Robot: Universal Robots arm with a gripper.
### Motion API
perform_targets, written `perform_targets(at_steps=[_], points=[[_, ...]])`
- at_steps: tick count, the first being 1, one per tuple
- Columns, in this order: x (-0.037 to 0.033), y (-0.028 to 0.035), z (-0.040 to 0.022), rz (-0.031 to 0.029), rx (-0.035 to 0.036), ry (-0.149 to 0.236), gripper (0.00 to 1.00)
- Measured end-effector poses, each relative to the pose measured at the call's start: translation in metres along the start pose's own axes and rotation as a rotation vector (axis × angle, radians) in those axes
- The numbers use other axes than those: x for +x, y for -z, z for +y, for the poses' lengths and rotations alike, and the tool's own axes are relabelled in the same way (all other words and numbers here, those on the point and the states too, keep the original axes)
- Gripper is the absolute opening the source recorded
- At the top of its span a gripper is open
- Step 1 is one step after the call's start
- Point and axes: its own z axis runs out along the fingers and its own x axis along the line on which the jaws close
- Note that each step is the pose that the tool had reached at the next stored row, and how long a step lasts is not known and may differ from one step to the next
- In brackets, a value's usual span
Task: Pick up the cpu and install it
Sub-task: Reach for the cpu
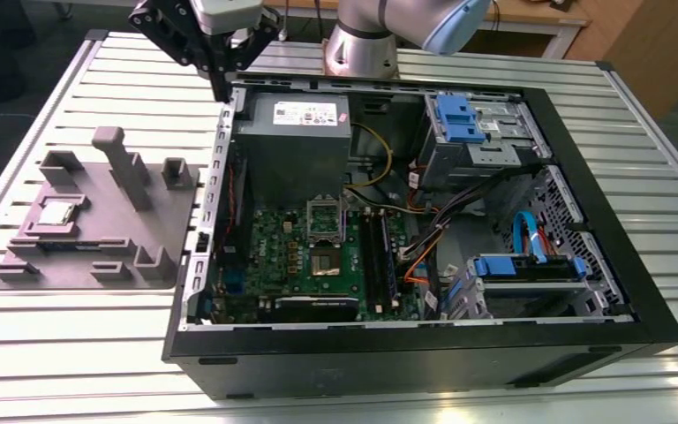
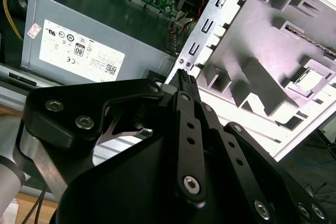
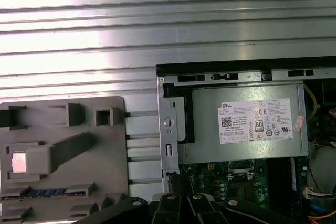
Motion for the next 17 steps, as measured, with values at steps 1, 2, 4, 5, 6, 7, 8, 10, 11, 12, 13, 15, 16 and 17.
perform_targets(at_steps=[1, 2, 4, 5, 6, 7, 8, 10, 11, 12, 13, 15, 16, 17], points=[[0.0004, 0.0000, 0.0000, 0.0000, 0.0000, 0.000, 0.10], [0.0009, 0.0000, -0.0001, 0.0000, 0.0000, 0.000, 0.10], [0.0018, 0.0000, -0.0001, 0.0000, 0.0000, 0.000, 0.10], [0.0022, 0.0001, -0.0002, 0.0000, 0.0000, 0.000, 0.10], [0.0028, 0.0001, -0.0002, 0.0000, 0.0000, 0.000, 0.10], [0.0036, 0.0001, -0.0003, -0.0001, 0.0000, 0.000, 0.10], [0.0044, 0.0001, -0.0003, 0.0000, 0.0000, 0.000, 0.10], [0.0061, 0.0001, -0.0005, 0.0000, 0.0000, 0.000, 0.10], [0.0070, 0.0001, -0.0005, 0.0000, 0.0000, 0.000, 0.10], [0.0079, 0.0001, -0.0006, 0.0000, 0.0000, 0.000, 0.10], [0.0113, 0.0002, -0.0009, 0.0000, -0.0001, 0.000, 0.10], [0.0135, 0.0002, -0.0010, 0.0000, 0.0000, 0.000, 0.10], [0.0147, 0.0003, -0.0011, 0.0000, 0.0000, 0.000, 0.10], [0.0158, 0.0003, -0.0012, 0.0000, 0.0000, 0.000, 0.10]])
